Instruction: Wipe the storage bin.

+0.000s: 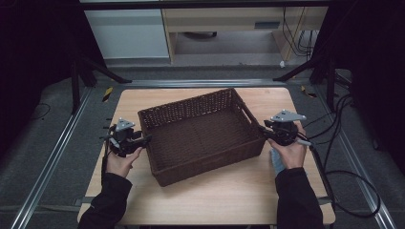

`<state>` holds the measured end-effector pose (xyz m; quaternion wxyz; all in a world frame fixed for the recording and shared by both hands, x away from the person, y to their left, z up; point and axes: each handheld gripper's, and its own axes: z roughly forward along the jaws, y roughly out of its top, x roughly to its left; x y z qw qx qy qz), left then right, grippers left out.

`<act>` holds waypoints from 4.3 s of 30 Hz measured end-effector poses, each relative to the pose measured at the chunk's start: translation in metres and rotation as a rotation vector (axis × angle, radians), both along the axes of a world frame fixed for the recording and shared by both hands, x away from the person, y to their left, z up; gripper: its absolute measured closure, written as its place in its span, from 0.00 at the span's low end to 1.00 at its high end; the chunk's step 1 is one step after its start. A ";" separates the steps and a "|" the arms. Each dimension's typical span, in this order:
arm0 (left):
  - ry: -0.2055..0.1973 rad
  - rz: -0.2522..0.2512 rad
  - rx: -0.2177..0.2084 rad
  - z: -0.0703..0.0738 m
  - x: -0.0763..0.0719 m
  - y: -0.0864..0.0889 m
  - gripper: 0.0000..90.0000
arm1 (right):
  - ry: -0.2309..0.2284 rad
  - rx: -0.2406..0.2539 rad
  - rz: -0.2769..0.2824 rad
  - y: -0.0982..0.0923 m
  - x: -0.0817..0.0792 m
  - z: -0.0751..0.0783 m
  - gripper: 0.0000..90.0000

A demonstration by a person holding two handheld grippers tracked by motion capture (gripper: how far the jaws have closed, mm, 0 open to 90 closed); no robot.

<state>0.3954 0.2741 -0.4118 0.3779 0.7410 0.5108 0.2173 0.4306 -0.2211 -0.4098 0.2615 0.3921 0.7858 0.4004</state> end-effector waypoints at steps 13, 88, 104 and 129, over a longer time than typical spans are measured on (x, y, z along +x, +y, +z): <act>-0.034 -0.007 0.046 0.004 -0.011 -0.008 0.53 | 0.007 0.041 0.002 0.007 -0.005 -0.004 0.89; 0.056 -0.006 0.085 -0.010 -0.004 0.028 0.77 | -0.018 0.118 -0.165 -0.045 -0.062 -0.020 0.49; 0.064 -0.014 0.076 -0.010 -0.002 0.029 0.76 | 0.076 0.101 -0.230 -0.074 -0.095 -0.065 0.47; 0.053 -0.060 0.089 -0.010 -0.004 0.021 0.78 | 0.077 0.132 -0.113 -0.056 -0.074 -0.057 0.76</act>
